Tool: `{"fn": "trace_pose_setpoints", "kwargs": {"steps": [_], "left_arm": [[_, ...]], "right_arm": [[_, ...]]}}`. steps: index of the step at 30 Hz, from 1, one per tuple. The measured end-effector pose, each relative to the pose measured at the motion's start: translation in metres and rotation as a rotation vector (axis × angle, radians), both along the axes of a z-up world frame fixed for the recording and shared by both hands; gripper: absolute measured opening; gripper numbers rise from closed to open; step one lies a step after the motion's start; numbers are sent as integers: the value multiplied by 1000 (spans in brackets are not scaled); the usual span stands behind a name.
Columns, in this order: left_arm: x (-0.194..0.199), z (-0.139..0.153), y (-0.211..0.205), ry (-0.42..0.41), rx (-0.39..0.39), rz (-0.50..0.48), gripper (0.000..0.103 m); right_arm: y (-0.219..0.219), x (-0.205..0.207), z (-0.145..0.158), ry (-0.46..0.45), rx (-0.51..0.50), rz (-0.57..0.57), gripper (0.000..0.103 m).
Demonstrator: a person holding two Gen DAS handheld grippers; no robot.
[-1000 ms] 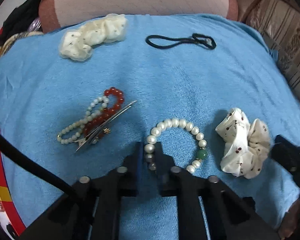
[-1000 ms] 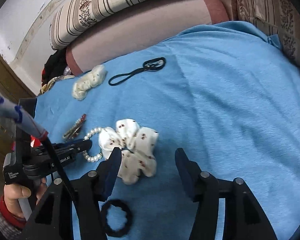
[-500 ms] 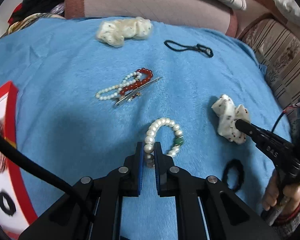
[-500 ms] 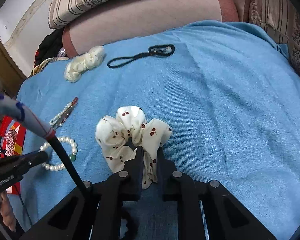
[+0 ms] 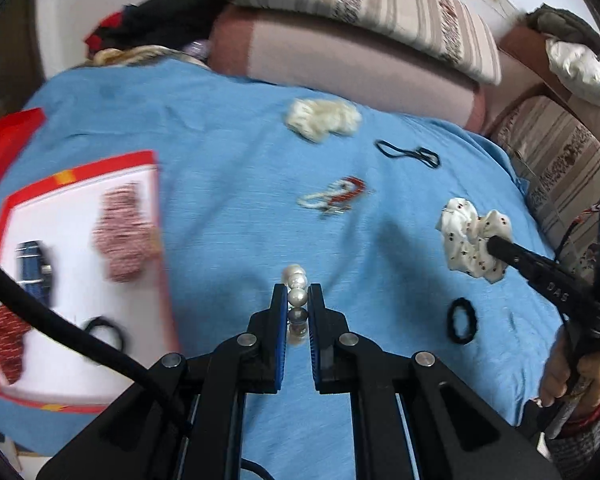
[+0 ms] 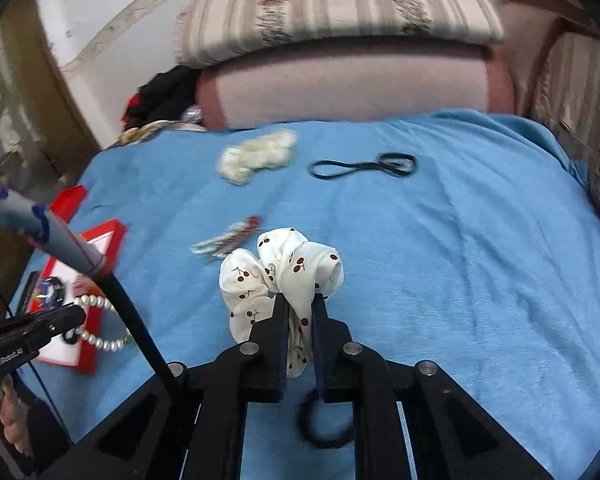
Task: Organize jewelry
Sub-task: 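Carry the scrunchie and pearl bracelet into the white tray and release both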
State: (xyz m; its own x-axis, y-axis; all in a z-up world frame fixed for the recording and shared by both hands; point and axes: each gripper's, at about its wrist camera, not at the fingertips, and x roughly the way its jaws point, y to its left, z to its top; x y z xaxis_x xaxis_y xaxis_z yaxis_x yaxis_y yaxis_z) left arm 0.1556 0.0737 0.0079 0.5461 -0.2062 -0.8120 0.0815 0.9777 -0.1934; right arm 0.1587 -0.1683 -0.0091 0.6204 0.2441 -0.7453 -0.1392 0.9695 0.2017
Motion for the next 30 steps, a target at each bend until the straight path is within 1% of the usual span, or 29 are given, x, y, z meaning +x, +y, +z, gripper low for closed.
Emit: {"fn": "trace_pose_setpoints", "kwargs": {"steps": [7, 11, 16, 21, 24, 30], "left_arm": [[-16, 24, 76, -50, 57, 97, 9], [-10, 36, 122, -60, 98, 153, 9], [7, 46, 165, -73, 124, 189, 9], [34, 38, 199, -43, 125, 215, 9], [49, 29, 216, -25, 128, 238, 9], [75, 5, 249, 20, 137, 273, 9]], "right_arm": [[73, -8, 13, -11, -6, 147, 11], [117, -10, 16, -10, -5, 225, 11], [173, -11, 16, -11, -14, 334, 11], [227, -11, 9, -4, -27, 423, 11], [250, -10, 4, 3, -36, 458, 11], [286, 2, -8, 28, -26, 481, 11]]}}
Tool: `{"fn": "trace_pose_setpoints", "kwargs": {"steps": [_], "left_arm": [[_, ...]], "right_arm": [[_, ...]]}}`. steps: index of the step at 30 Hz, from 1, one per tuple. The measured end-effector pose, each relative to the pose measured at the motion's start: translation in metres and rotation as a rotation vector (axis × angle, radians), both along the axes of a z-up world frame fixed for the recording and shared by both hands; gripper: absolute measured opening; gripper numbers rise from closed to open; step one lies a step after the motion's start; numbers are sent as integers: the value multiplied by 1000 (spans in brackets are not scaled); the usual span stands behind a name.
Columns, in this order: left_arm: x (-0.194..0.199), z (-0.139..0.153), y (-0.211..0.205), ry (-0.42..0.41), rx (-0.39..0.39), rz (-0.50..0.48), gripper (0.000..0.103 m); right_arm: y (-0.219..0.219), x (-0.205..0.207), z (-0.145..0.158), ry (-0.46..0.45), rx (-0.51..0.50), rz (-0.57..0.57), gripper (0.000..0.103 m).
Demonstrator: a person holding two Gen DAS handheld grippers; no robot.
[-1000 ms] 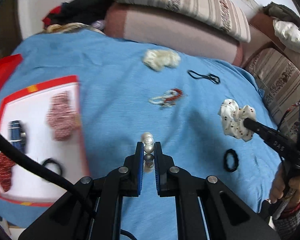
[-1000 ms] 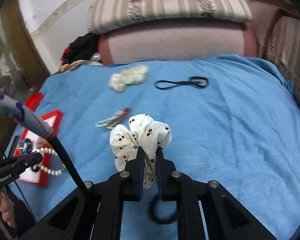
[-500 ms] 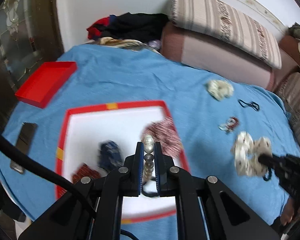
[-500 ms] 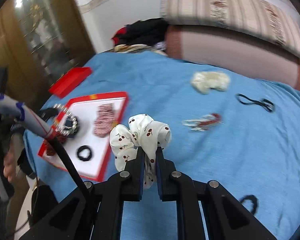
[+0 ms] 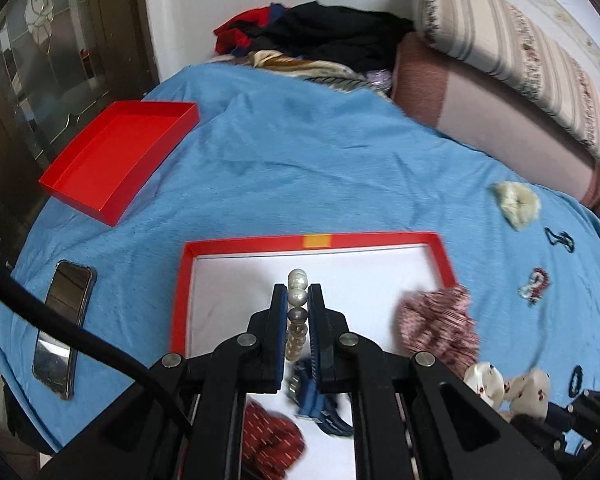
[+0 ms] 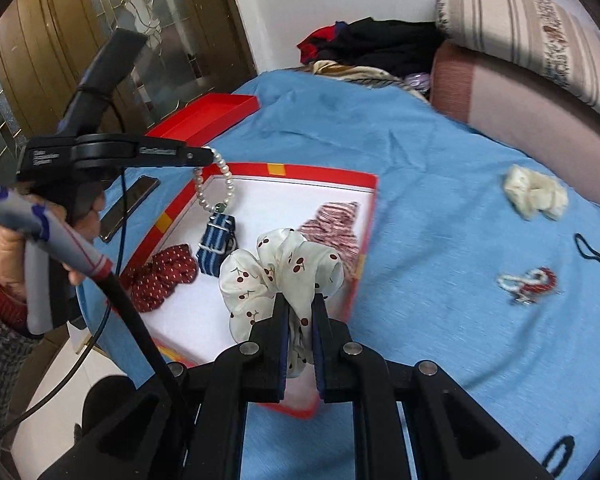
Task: Organize jewelry
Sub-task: 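Carry the scrunchie and pearl bracelet into the white tray and release both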
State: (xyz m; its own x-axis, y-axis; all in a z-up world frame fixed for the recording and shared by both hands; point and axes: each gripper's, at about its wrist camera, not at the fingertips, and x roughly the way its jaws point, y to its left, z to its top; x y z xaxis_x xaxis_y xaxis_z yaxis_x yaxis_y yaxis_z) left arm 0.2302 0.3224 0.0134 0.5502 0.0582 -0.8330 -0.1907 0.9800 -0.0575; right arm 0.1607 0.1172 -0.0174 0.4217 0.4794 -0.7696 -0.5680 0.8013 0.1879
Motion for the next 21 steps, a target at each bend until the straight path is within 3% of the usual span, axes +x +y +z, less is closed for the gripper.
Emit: {"fn": "trace_pose_setpoints", "kwargs": {"steps": [9, 16, 19, 21], "left_arm": [[29, -30, 24, 47, 23, 32, 9], [29, -34, 31, 33, 13, 47, 13], [25, -28, 35, 19, 0, 65, 32], [18, -20, 37, 0, -15, 80, 34]], "right_arm": [[41, 24, -28, 36, -38, 9, 11], [52, 28, -42, 42, -70, 11, 15], [50, 29, -39, 44, -55, 8, 30], [44, 27, -33, 31, -42, -1, 41]]}}
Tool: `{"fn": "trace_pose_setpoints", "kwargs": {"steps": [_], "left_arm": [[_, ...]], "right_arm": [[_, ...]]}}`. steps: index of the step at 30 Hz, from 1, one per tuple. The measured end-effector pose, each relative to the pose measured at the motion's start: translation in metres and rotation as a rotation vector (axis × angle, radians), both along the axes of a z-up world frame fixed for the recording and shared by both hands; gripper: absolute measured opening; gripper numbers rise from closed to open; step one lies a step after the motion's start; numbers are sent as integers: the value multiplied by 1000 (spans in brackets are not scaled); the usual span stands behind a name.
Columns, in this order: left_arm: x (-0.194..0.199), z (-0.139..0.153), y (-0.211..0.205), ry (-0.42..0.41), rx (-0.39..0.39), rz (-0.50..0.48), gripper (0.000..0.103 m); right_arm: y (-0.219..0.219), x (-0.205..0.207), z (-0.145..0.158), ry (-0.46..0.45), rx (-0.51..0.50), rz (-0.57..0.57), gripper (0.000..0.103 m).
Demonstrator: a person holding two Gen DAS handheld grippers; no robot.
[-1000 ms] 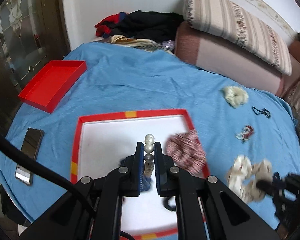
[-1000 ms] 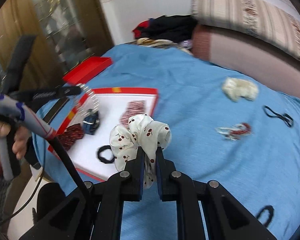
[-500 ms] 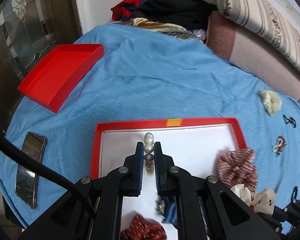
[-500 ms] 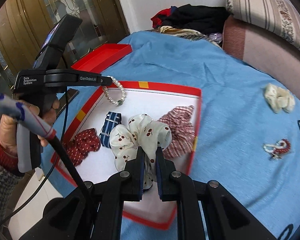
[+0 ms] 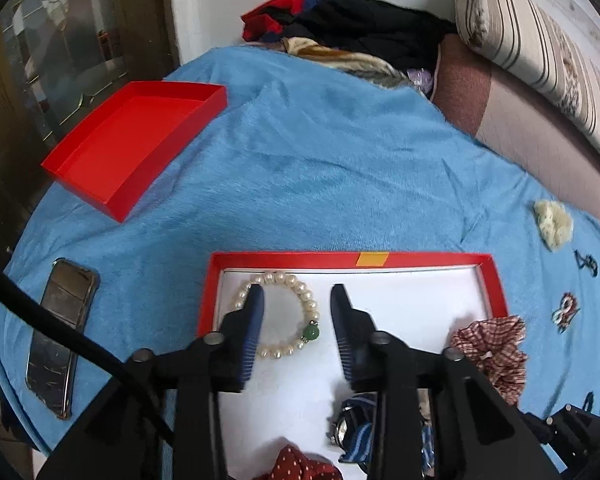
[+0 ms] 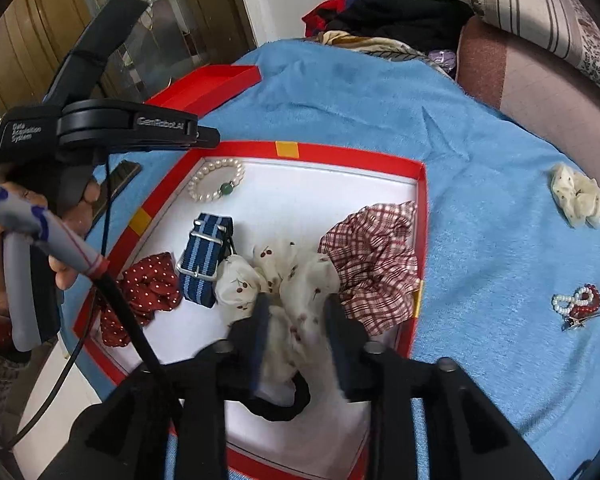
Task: Organize jewelry
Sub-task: 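Carry the scrunchie and pearl bracelet into the white tray and release both, then lift both open tools from the tray toward the items on the cloth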
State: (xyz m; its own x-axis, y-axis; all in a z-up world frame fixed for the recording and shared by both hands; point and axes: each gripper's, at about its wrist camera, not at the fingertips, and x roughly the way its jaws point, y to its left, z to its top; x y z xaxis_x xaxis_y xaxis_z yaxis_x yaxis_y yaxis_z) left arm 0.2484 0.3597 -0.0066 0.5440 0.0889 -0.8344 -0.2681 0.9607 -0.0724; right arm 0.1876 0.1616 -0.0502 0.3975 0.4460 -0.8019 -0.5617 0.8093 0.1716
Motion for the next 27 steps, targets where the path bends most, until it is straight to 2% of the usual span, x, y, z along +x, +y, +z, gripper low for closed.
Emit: {"fn": "trace_pose_setpoints", "kwargs": {"steps": [7, 12, 15, 18, 21, 24, 27], "left_arm": [[-33, 37, -16, -69, -29, 6, 41], [-60, 62, -55, -105, -42, -44, 46], [-70, 70, -85, -124, -58, -103, 49], [-67, 70, -123, -112, -64, -177, 50], [-58, 63, -161, -96, -64, -232, 50], [-51, 50, -189, -72, -99, -260, 50], [-48, 38, -207, -45, -115, -286, 50]], "right_arm": [[-34, -14, 22, -35, 36, -34, 42], [-105, -17, 27, -49, 35, -142, 42], [-174, -4, 17, -22, 5, -290, 42], [-238, 9, 6, 5, -2, -446, 42], [-275, 28, 0, 18, 5, -527, 42], [-286, 57, -3, 28, 17, -530, 42], [-280, 87, -5, 22, 2, -484, 42]]}}
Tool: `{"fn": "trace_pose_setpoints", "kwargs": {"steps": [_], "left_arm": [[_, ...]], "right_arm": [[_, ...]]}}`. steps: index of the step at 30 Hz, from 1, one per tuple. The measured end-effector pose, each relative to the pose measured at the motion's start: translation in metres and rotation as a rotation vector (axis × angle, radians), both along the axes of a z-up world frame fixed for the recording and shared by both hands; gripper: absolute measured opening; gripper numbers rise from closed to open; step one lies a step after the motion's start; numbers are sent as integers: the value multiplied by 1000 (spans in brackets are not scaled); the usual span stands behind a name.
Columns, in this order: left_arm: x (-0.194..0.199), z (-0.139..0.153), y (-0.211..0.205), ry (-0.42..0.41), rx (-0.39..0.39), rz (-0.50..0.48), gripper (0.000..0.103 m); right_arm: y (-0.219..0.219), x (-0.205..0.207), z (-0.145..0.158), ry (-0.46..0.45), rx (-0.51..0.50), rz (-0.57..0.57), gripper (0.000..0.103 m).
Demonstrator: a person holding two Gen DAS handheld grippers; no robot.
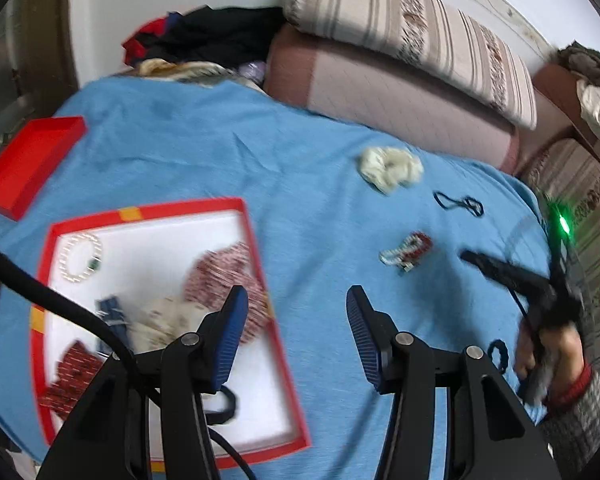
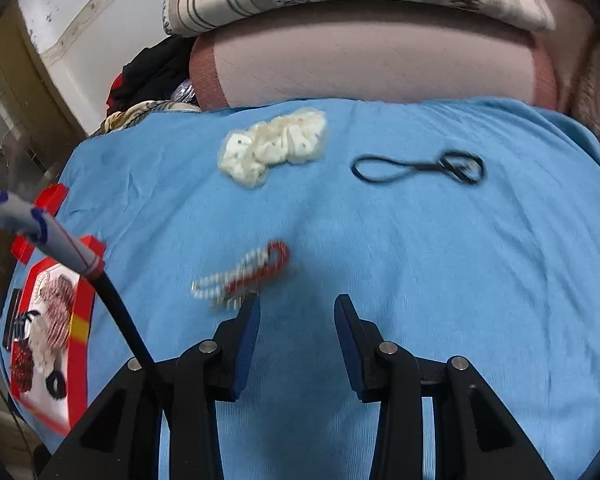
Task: Organize jewelry
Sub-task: 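Lift both open tools from the tray toward the items on the cloth, then grasp the red bead bracelet on the cloth with the left tool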
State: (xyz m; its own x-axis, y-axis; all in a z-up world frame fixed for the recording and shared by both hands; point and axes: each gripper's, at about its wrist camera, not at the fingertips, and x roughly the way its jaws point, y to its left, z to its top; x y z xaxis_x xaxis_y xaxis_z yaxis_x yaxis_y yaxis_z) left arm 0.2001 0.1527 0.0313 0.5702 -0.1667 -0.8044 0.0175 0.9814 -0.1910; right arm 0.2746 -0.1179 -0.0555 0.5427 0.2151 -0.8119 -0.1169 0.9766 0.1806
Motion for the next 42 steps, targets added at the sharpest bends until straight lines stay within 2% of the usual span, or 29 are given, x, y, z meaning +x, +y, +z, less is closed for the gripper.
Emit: {"fn": "trace_pose_setpoints", "kwargs": {"steps": [3, 6, 7, 8, 9, 13, 15, 19, 22, 24, 25, 29, 30, 31, 32, 33, 34, 36, 37, 39, 42], "left_arm": [[2, -12, -11, 26, 11, -14, 50], [6, -20, -16, 51, 15, -8, 50], [7, -22, -17, 56, 10, -6, 50], [8, -23, -18, 58, 8, -5, 50], [8, -25, -20, 60, 5, -7, 50], [9, -30, -30, 65, 4, -26, 50], [10, -33, -38, 69, 2, -45, 50], [25, -46, -66, 99, 7, -102, 50], [47, -62, -91, 117, 19, -147, 50], [62, -72, -109, 116, 59, -185, 50], [73, -78, -120, 115, 81, -204, 50], [106, -103, -152, 149, 101, -282, 48], [113, -111, -162, 161, 113, -308, 41], [117, -117, -169, 166, 144, -321, 29], [119, -118, -174, 152, 182, -313, 19], [121, -117, -172, 146, 209, -285, 0], [122, -115, -166, 157, 196, -261, 0], [122, -107, -140, 173, 114, -182, 0], [119, -103, -126, 167, 107, -150, 0], [110, -99, -106, 162, 123, -107, 0], [96, -96, -85, 150, 195, -61, 0]], "right_arm": [[12, 28, -17, 55, -4, 43, 42], [19, 37, -35, 96, -34, 72, 40], [19, 34, -36, 95, -53, 76, 32], [16, 31, -37, 122, -79, 72, 9], [8, 27, -38, 150, -109, 48, 0], [-53, -5, -33, 157, -177, -100, 0], [-99, -29, -30, 172, -122, -180, 0], [-155, -71, -19, 160, -23, -259, 3], [-167, -93, -14, 132, -12, -254, 8], [-165, -105, -13, 110, 7, -235, 26], [-162, -108, -12, 100, 18, -224, 29], [-151, -116, -18, 96, 52, -191, 32], [-150, -114, -22, 101, 62, -190, 32], [-147, -114, -24, 103, 67, -190, 32], [-146, -114, -26, 102, 70, -189, 32], [-143, -112, -28, 100, 67, -190, 32], [-143, -109, -29, 96, 64, -192, 32], [-144, -109, -30, 91, 75, -194, 32], [-144, -111, -31, 89, 79, -196, 32], [-145, -113, -31, 85, 86, -198, 32], [-145, -117, -33, 88, 96, -196, 33]]}}
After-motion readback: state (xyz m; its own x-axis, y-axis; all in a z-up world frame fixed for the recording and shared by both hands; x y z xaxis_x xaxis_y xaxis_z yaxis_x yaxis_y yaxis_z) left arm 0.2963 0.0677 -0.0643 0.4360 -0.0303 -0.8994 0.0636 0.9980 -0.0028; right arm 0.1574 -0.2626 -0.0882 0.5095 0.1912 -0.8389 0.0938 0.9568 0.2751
